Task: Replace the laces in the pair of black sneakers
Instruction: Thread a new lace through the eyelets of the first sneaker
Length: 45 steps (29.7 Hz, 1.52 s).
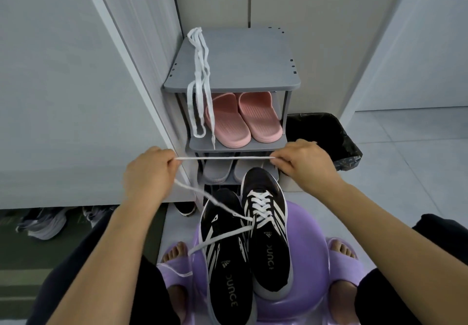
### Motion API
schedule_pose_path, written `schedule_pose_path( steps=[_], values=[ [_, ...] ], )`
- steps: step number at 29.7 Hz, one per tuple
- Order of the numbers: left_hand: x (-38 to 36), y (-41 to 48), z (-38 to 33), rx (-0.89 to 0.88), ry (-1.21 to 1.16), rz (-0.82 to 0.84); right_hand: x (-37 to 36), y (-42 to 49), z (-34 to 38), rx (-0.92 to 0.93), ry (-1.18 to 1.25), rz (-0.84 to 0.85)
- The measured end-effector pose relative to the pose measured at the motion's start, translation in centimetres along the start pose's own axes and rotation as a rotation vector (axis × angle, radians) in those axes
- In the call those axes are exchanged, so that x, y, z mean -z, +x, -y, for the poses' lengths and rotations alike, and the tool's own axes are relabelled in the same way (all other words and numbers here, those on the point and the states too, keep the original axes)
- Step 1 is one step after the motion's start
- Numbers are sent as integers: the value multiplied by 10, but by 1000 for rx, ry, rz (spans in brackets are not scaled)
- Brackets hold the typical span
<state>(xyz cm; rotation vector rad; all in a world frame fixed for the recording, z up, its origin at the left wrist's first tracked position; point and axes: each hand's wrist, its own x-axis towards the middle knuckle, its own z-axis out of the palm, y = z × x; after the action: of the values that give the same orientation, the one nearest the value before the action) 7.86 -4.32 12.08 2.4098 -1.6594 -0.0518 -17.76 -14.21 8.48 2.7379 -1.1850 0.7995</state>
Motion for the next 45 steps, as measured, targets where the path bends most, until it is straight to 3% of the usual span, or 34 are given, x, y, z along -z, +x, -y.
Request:
schedule_pose_path(
  steps=[3,5,9,12,15,21,26,31,36,38,41,45],
  values=[
    [7,0,8,123,139,294,2,-6,-4,37,-83,32],
    [8,-5,4,56,170,432,2,-8,0,52,-99,3],
    [-12,-30,-55,-99,-727,561,0,-9,25,206,-46,-73],
    [-29,-41,-84,-23,-950,486,1,-9,36,231,-43,-100],
    [-31,-37,-75,78,-957,423,2,-11,24,194,-32,-71],
    [-28,-37,-56,-43,-628,489,3,-25,22,164,-57,-26],
    [-30,-44,-69,45,-1022,743,-1,-35,43,296,-24,-62],
    [-39,-45,-78,218,-1161,677,-10,-46,40,297,-12,-37],
    [-52,-52,-80,308,-1172,706,-3,-48,40,181,-77,51],
    [-55,-54,-81,326,-1140,651,4,-50,41,-3,20,204],
    [-63,-61,-83,309,-1073,568,6,-65,44,-467,271,560],
    [-74,-74,-91,210,-973,517,-2,-77,48,-649,381,634]
  ],
)
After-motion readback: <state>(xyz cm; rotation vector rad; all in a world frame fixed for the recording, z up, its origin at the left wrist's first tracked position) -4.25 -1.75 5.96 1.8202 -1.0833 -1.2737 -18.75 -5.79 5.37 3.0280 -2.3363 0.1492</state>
